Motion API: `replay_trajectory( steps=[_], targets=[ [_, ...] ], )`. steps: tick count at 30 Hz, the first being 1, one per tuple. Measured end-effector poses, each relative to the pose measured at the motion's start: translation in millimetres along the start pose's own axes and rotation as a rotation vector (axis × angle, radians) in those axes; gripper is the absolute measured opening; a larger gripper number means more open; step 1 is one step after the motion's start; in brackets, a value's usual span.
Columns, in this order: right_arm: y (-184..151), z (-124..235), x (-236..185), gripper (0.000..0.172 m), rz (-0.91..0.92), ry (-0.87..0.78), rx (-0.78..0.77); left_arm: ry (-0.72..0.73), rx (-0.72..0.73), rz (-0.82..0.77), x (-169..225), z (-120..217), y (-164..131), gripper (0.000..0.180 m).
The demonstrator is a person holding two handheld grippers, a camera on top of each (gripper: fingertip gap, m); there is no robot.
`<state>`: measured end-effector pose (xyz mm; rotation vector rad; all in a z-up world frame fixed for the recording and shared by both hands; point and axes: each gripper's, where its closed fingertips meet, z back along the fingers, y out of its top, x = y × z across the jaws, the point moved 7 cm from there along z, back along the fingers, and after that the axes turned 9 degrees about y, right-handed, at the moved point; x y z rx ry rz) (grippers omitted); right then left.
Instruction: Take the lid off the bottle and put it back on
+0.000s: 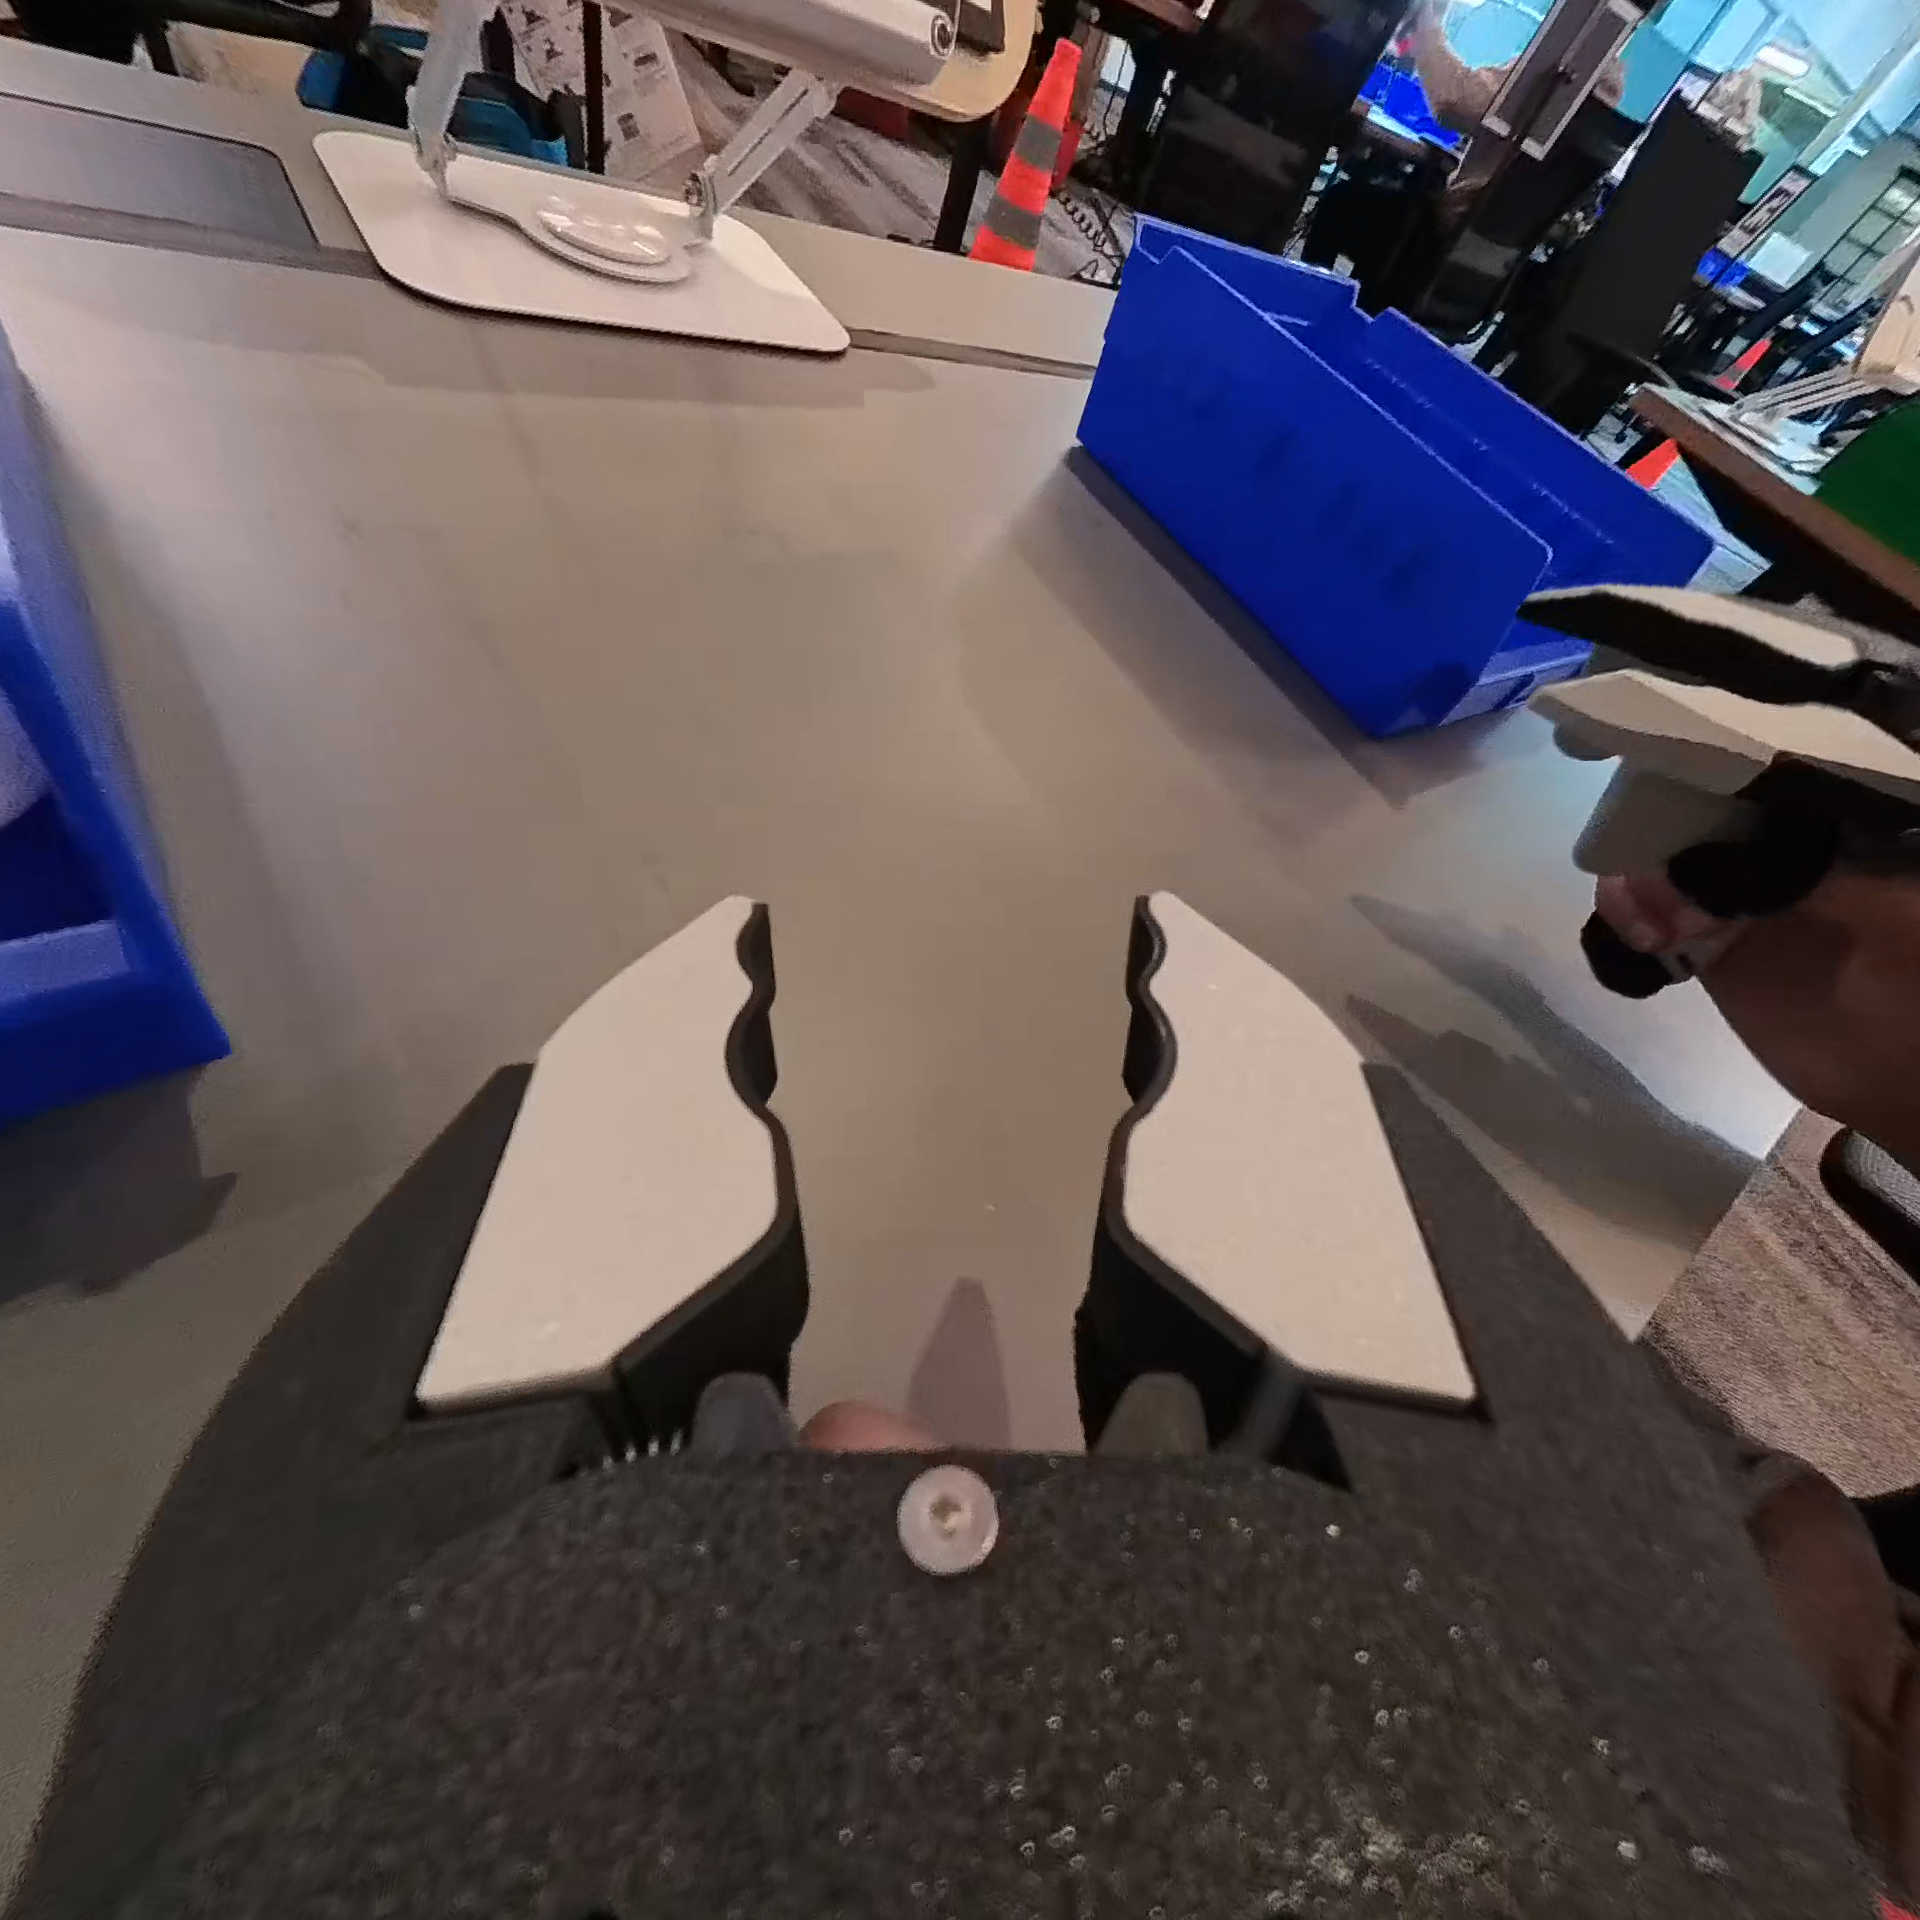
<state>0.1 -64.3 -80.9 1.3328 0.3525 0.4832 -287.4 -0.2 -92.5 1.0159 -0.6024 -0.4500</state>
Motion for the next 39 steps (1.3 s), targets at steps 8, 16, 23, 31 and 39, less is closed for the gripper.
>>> replay_trajectory(
  steps=[8, 16, 23, 31, 39],
  targets=[
    [-2, -4, -5, 0.047, -0.017, 0.034, -0.009, -0.078, -0.015, 0.063, 1, 6, 23, 0.066],
    [-7, -9, -5, 0.047, -0.059, 0.052, -0.031, 0.328, -0.216, -0.053, -114, -33, 164, 0.080],
    [-14, -8, -11, 0.048, 0.008, 0.034, -0.090, 0.534, -0.714, 0.018, -216, -138, 157, 0.087],
    [-18, -11, -17, 0.048, 0.012, 0.052, -0.119, 0.590, -0.904, 0.067, -252, -168, 127, 0.092],
    [-20, -15, -22, 0.049, 0.061, 0.056, -0.148, 0.501, -0.739, 0.058, -263, -134, 159, 0.090]
  ],
)
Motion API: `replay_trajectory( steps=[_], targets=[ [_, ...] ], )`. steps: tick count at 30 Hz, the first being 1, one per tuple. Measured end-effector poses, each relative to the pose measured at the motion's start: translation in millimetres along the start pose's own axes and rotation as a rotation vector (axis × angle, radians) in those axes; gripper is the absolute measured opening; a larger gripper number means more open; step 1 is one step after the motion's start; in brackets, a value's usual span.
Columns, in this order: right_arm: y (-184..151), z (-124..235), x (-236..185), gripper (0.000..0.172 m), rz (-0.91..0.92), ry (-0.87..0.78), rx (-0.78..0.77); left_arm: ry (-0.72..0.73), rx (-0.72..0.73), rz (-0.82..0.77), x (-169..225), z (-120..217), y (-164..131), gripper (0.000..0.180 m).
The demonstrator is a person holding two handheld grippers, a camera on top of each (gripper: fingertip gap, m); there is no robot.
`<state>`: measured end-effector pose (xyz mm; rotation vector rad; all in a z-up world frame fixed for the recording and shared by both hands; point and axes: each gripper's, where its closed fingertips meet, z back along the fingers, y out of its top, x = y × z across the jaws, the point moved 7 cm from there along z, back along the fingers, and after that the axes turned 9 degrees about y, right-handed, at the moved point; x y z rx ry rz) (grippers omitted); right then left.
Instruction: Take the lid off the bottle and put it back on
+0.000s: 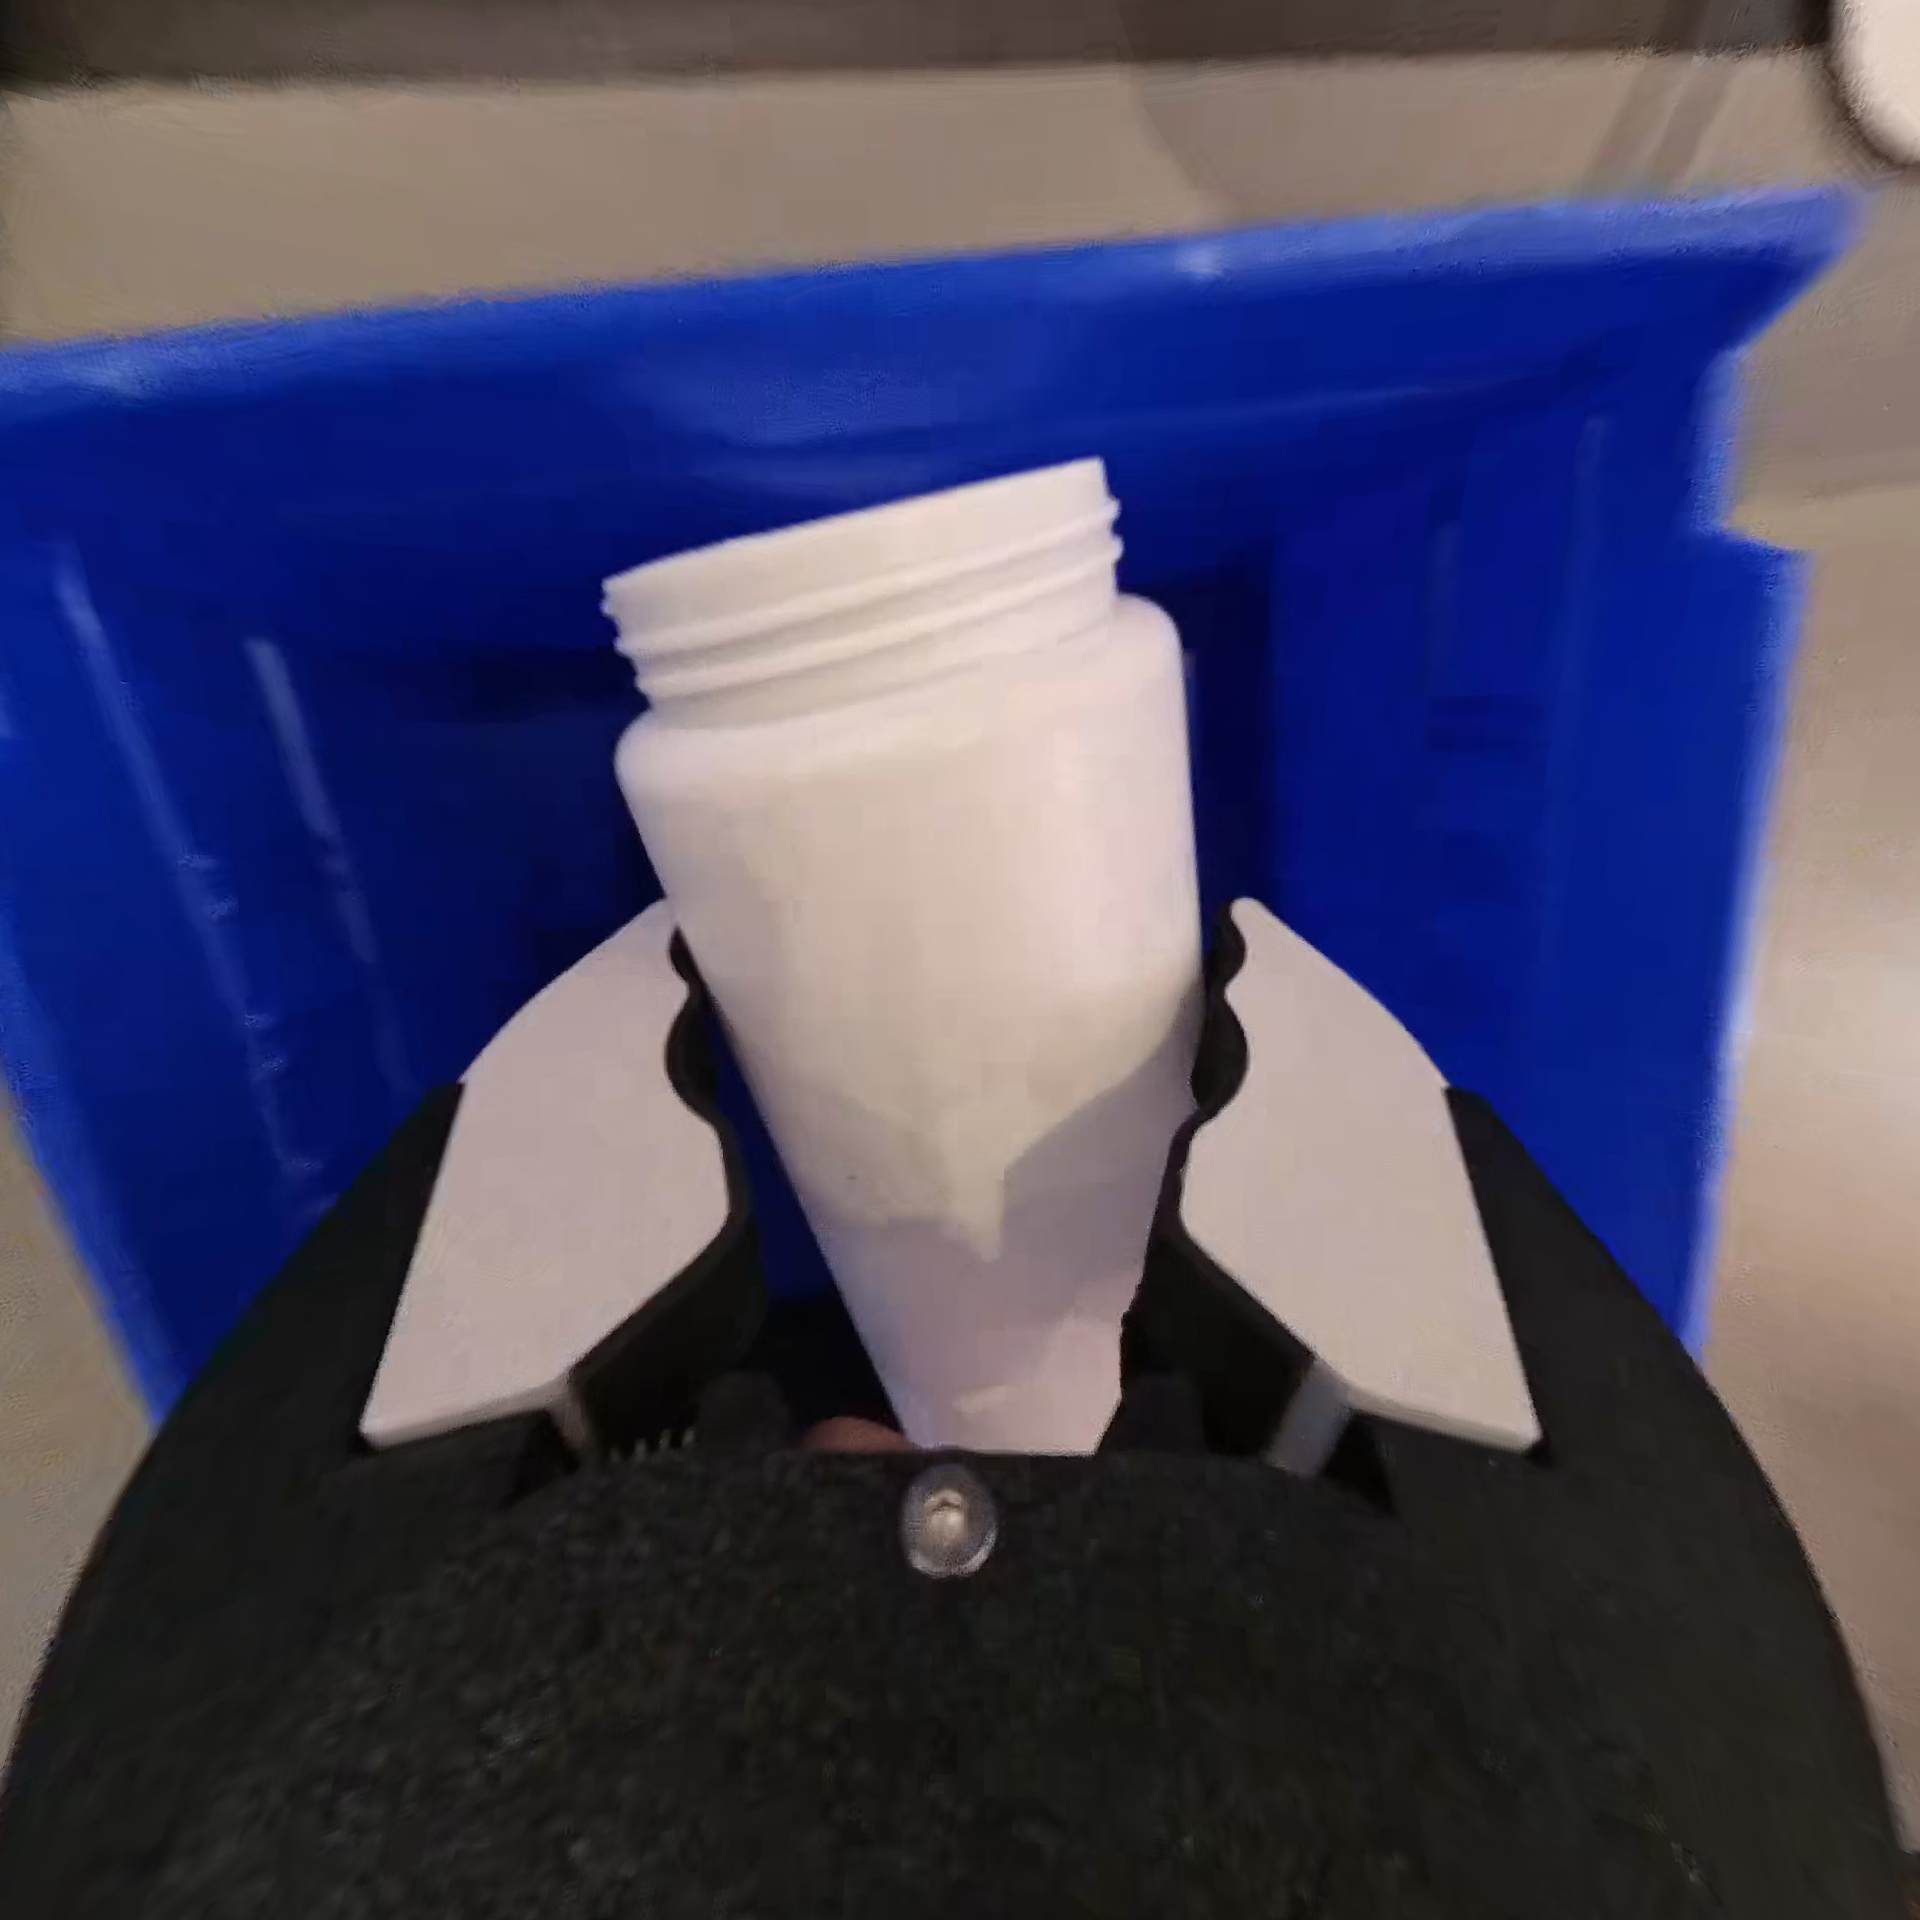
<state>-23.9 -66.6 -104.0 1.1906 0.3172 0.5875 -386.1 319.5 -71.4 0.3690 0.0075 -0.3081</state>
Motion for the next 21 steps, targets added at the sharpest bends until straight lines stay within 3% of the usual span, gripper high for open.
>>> replay_trajectory(
  steps=[7, 12, 16, 21],
  targets=[
    [2, -1, 6, 0.049, -0.040, 0.014, 0.006, -0.218, 0.542, -0.024, -8, 123, -5, 0.088],
    [6, 1, 10, 0.049, -0.066, 0.008, 0.023, -0.346, 0.824, -0.143, 54, 193, -30, 0.088],
    [7, 4, 10, 0.048, -0.066, -0.005, 0.028, -0.387, 0.895, -0.289, 139, 203, -43, 0.088],
    [10, 11, 7, 0.049, -0.048, -0.013, 0.030, -0.326, 0.923, -0.408, 234, 158, -36, 0.088]
  ],
)
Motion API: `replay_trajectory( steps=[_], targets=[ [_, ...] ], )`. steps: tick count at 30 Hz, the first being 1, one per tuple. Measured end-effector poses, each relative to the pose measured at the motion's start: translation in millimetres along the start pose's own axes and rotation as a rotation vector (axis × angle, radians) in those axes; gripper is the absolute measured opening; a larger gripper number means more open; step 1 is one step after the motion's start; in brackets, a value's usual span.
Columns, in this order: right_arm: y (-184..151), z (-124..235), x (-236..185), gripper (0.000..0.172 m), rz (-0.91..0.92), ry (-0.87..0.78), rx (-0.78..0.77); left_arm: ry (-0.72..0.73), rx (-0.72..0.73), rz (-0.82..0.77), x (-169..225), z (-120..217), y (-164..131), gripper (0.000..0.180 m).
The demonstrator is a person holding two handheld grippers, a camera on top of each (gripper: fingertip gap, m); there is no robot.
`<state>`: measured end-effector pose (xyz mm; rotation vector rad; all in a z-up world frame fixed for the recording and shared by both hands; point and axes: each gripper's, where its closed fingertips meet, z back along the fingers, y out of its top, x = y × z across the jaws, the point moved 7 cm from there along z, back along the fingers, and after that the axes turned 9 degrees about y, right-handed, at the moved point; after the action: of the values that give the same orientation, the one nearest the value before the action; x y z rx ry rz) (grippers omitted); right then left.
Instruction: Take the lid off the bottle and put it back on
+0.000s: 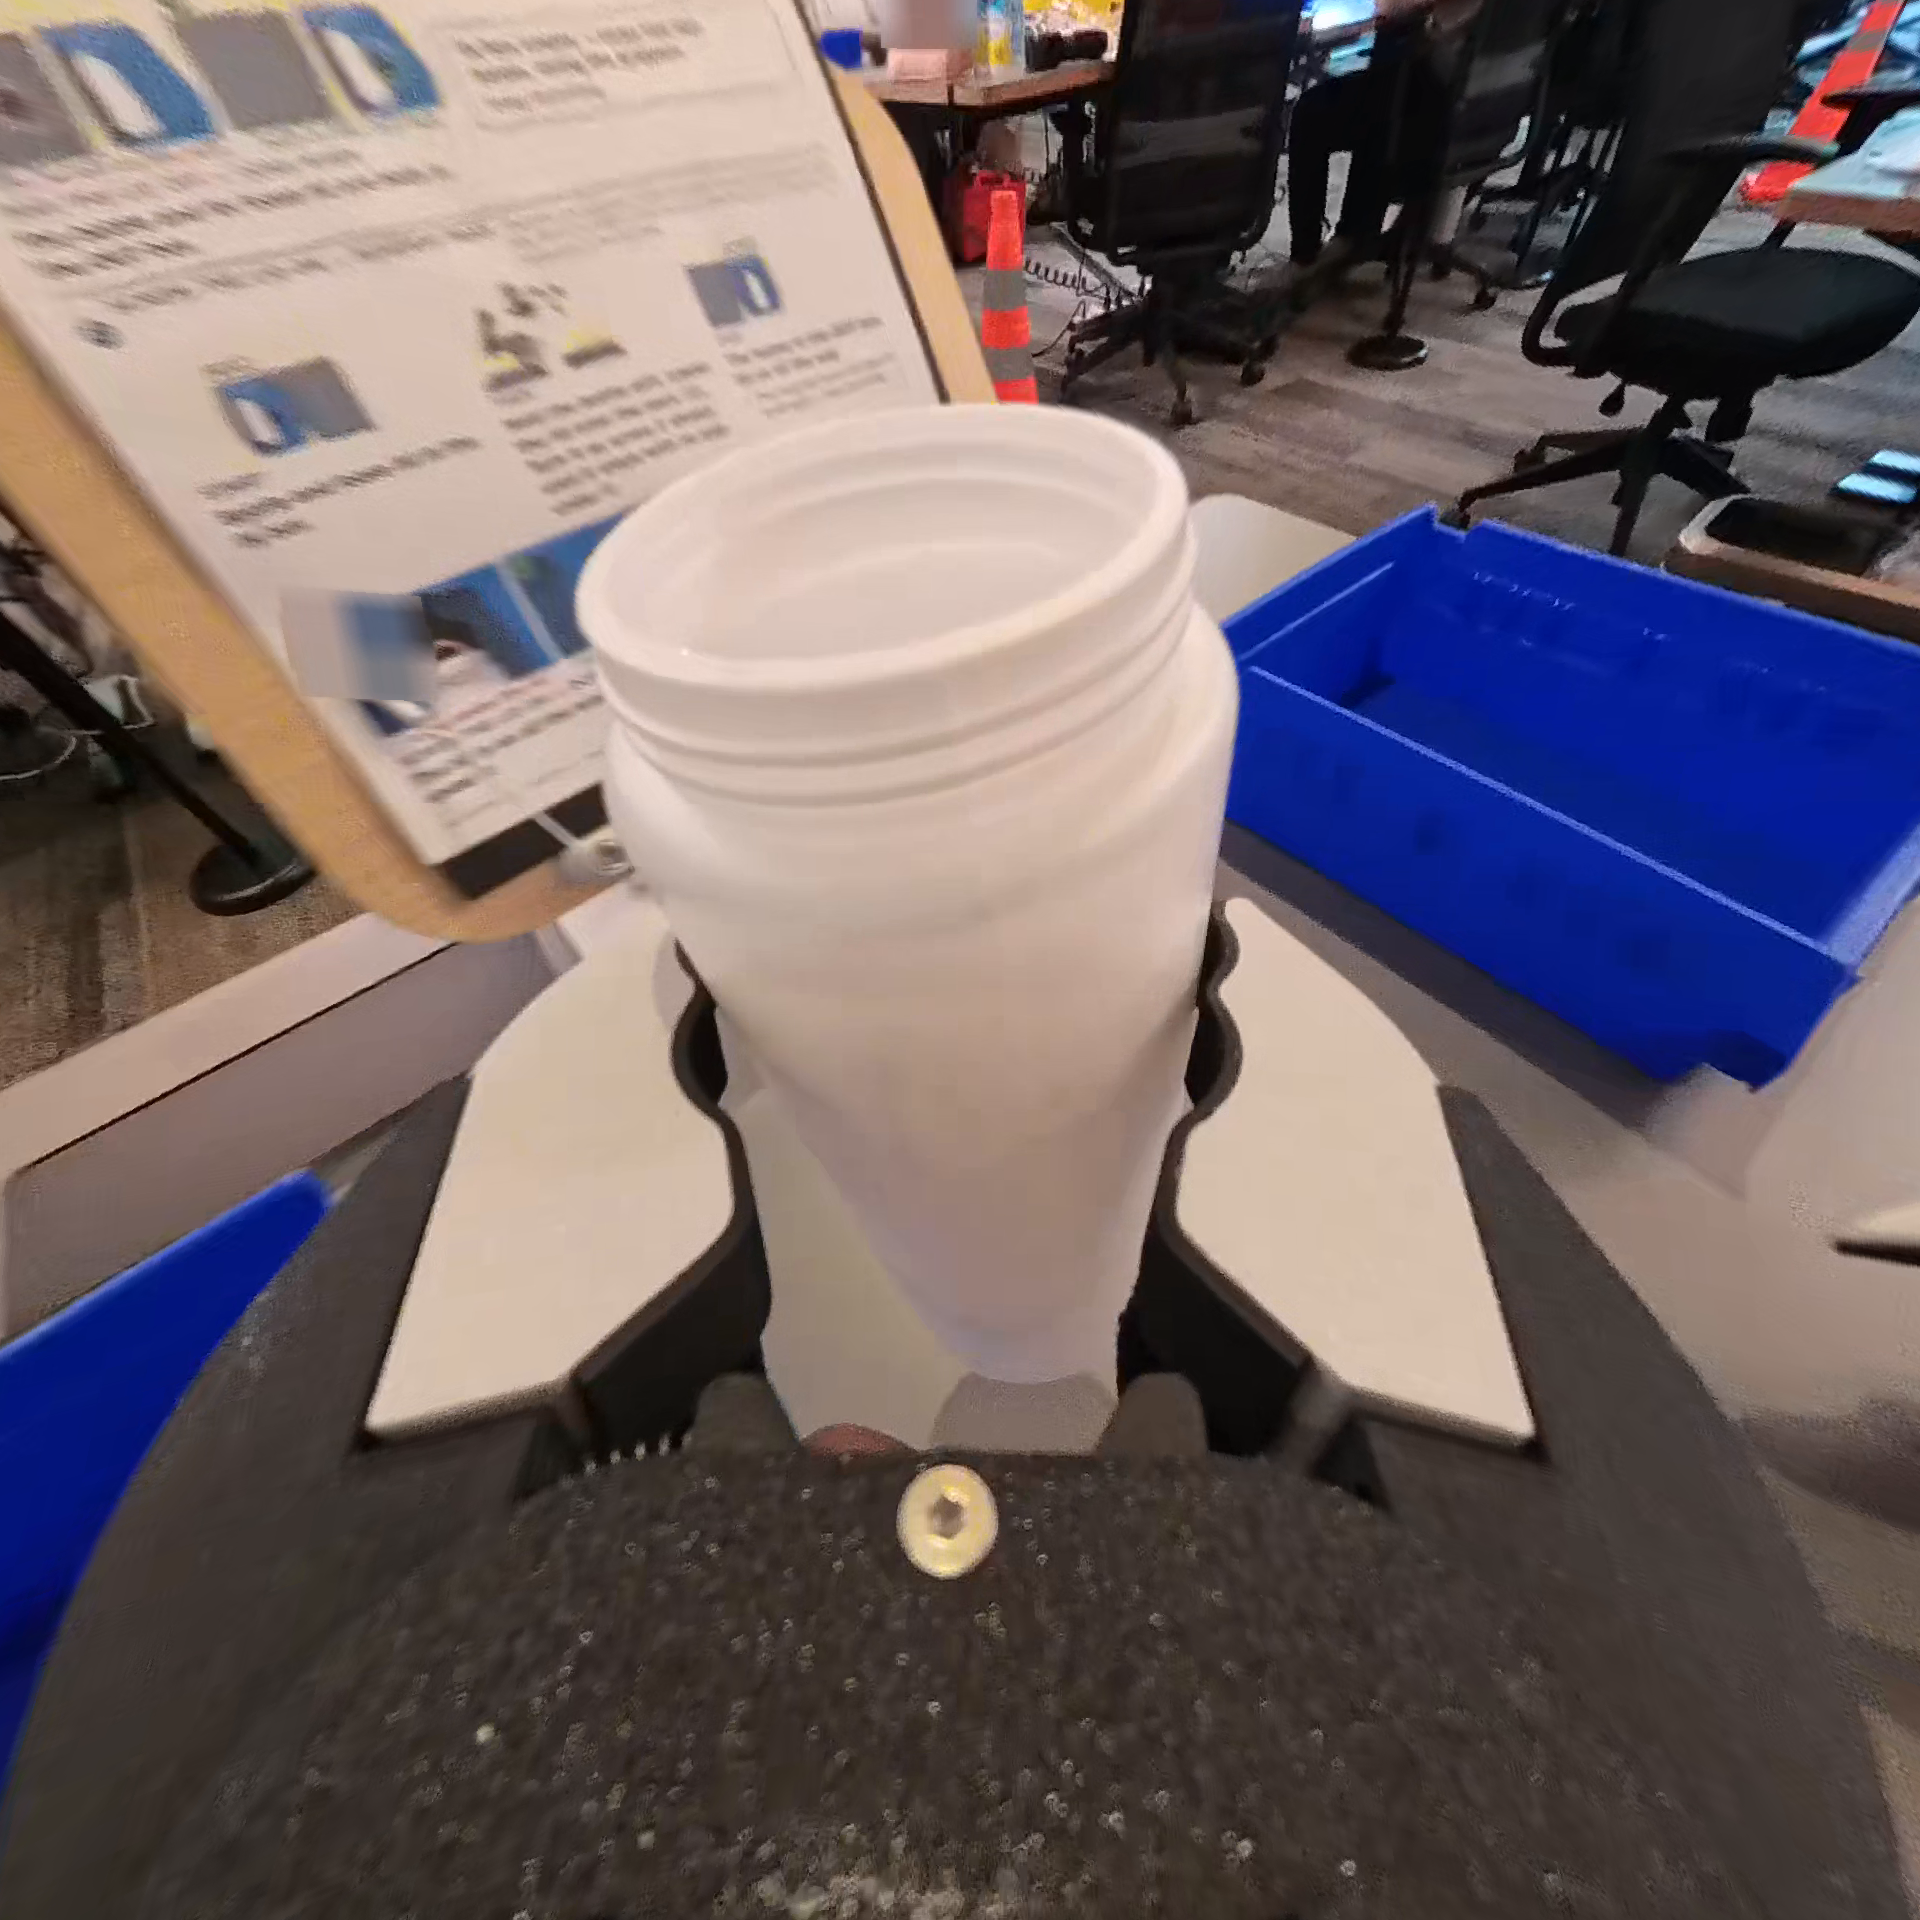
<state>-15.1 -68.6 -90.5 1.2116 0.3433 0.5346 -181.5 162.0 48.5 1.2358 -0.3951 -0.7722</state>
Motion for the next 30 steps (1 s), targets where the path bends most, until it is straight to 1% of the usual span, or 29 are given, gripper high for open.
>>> replay_trajectory(
  steps=[1, 3, 5, 9, 16, 21, 25, 27, 28, 30],
  targets=[
    [0, 2, 0, 0.049, -0.002, -0.001, 0.003, -0.011, -0.011, -0.003, 10, -16, -7, 0.088],
    [0, 6, 0, 0.049, -0.010, -0.005, 0.013, 0.012, -0.039, -0.013, 21, -45, -25, 0.088],
    [-1, 9, 0, 0.049, -0.016, -0.005, 0.014, 0.022, -0.072, -0.016, 29, -67, -42, 0.088],
    [-1, 11, 0, 0.048, -0.002, -0.004, 0.012, 0.038, -0.051, -0.017, 38, -81, -62, 0.088],
    [-2, 0, 0, 0.049, 0.013, 0.035, -0.006, 0.042, -0.004, -0.060, 50, -71, -69, 0.088],
    [-6, -4, -1, 0.049, -0.005, 0.064, -0.026, 0.042, 0.037, -0.030, 48, -64, -73, 0.088],
    [-8, -6, -1, 0.049, -0.023, 0.078, -0.038, 0.014, 0.035, -0.012, 49, -60, -72, 0.087],
    [-9, -6, -2, 0.049, -0.022, 0.079, -0.040, -0.008, 0.029, -0.007, 51, -50, -67, 0.087],
    [-9, -6, -2, 0.049, -0.022, 0.081, -0.042, -0.027, 0.022, -0.002, 53, -42, -64, 0.090],
    [-10, -6, -3, 0.049, -0.030, 0.086, -0.046, -0.081, 0.013, 0.010, 55, -15, -56, 0.093]
  ],
)
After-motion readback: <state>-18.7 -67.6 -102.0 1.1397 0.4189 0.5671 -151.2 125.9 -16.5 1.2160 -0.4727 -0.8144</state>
